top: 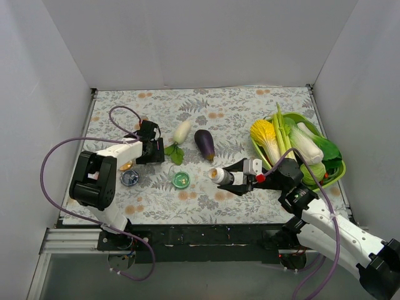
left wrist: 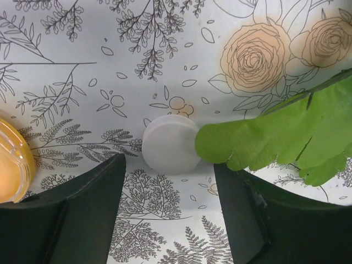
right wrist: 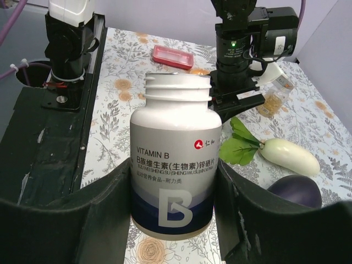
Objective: Sort the pills into containers
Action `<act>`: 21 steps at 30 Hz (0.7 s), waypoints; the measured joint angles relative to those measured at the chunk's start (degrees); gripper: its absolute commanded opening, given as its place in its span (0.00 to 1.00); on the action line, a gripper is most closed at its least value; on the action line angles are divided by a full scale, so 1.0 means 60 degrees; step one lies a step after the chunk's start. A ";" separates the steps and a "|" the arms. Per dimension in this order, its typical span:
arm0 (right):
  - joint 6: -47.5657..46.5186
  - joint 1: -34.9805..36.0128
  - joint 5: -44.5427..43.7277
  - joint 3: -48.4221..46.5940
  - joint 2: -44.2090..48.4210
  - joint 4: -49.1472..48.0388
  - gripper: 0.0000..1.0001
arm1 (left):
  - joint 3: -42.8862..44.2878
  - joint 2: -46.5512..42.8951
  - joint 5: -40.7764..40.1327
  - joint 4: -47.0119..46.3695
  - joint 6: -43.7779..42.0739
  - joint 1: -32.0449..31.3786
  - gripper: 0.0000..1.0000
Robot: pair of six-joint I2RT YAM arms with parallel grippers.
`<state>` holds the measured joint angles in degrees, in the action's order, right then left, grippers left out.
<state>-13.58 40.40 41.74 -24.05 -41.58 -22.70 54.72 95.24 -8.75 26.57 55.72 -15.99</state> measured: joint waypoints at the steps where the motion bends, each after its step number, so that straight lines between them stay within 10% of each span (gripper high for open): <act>1: 0.0026 -0.0025 0.0000 0.0047 0.0022 -0.0033 0.01 | 0.0062 0.0051 -0.0025 0.0025 -0.0018 0.0000 0.59; 12: 0.0029 -0.0233 0.0015 0.0113 0.0211 0.0011 0.01 | 0.0470 0.0470 -0.0051 -0.0193 -0.0113 -0.0004 0.21; 21: -0.0138 -0.0288 0.0186 0.0248 0.0248 0.0492 0.01 | -0.0357 -0.0769 0.0627 0.0018 -0.0149 0.0004 0.14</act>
<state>-14.41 38.68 42.85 -22.57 -40.10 -19.75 52.58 90.63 -4.99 26.68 54.83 -15.97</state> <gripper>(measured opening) 0.593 0.403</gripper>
